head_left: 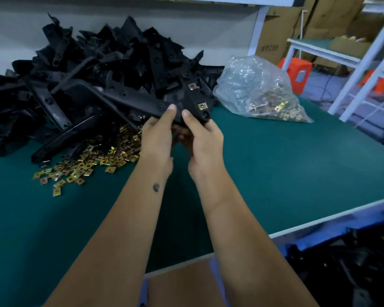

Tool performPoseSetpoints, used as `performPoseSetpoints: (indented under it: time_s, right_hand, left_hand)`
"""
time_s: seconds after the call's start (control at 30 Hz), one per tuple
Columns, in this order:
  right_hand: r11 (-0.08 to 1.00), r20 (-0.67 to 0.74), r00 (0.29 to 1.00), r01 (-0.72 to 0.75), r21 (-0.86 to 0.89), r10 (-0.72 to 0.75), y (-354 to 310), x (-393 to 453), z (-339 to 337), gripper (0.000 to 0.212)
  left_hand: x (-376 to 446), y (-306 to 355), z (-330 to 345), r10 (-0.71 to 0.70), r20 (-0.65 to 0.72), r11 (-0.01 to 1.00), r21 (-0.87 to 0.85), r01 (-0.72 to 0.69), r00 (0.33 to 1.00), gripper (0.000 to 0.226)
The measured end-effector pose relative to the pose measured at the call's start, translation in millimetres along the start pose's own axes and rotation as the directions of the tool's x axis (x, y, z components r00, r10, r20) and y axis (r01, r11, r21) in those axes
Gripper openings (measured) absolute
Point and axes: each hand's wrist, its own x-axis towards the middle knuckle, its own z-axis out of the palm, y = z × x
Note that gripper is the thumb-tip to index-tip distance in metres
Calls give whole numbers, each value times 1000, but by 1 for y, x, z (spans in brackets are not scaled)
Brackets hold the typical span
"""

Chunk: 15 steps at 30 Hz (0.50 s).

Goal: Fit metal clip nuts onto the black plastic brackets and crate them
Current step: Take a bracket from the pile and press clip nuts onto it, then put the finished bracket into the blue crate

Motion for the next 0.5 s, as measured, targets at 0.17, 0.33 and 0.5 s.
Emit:
performPoseSetpoints:
  time_s: [0.17,0.33,0.5]
  right_hand:
    - [994,-268,961,88,57,-70,-42,-9,-67,8]
    - [926,-499,839,338,169,-215,-89,-34,-147,12]
    - [853,-662,668,515,82,-340,-127,-75,-233,15]
  left_hand:
    - [-35,-28,67,-34,30,999,-38,35,999,25]
    - [-110,-81,136,-132,353,989,-14,146,926,17]
    - [-180,-128,176,-319,556,931,33,364,767,18]
